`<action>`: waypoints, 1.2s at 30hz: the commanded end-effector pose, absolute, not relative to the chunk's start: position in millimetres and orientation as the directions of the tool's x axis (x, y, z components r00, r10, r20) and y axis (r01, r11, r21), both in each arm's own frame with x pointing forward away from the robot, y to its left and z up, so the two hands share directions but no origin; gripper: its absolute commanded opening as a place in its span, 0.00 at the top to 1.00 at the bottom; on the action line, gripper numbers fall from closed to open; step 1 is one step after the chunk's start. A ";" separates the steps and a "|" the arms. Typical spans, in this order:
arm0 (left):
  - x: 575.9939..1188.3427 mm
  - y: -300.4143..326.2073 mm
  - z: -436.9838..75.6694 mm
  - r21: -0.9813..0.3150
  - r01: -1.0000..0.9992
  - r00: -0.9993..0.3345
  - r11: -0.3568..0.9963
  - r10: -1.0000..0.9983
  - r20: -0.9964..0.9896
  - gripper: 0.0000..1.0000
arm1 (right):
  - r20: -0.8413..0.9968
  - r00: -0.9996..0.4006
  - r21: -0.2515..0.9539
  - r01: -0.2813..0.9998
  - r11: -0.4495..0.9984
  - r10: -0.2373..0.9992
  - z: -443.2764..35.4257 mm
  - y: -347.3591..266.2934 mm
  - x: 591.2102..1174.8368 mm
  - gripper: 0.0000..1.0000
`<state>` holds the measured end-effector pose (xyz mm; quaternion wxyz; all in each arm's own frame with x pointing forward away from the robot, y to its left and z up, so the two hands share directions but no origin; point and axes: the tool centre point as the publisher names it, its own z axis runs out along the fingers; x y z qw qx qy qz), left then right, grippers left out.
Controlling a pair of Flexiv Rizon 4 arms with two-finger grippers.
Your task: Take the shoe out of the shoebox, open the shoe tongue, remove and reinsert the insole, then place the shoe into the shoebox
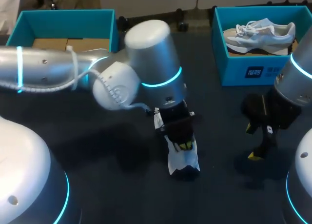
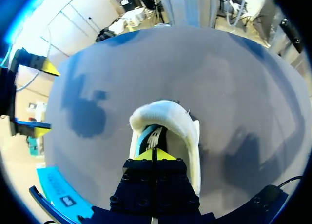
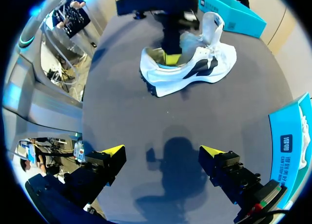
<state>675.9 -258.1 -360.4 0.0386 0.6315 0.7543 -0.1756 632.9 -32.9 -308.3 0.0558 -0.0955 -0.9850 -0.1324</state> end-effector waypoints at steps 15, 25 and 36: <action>695.2 -263.8 -368.5 -0.105 0.951 -0.307 0.290 0.854 -0.420 1.00 | 0.134 -0.976 0.249 0.203 0.947 0.174 -309.5 -32.2 632.8 0.00; 713.6 -272.4 -374.6 -0.099 0.946 -0.319 0.308 0.842 -0.436 1.00 | 0.134 -0.976 0.249 0.203 0.947 0.174 -309.5 -32.2 632.8 0.00; 723.8 -272.8 -373.4 -0.072 0.946 -0.316 0.316 0.845 -0.432 1.00 | 0.134 -0.976 0.249 0.203 0.947 0.174 -309.5 -32.2 632.8 0.00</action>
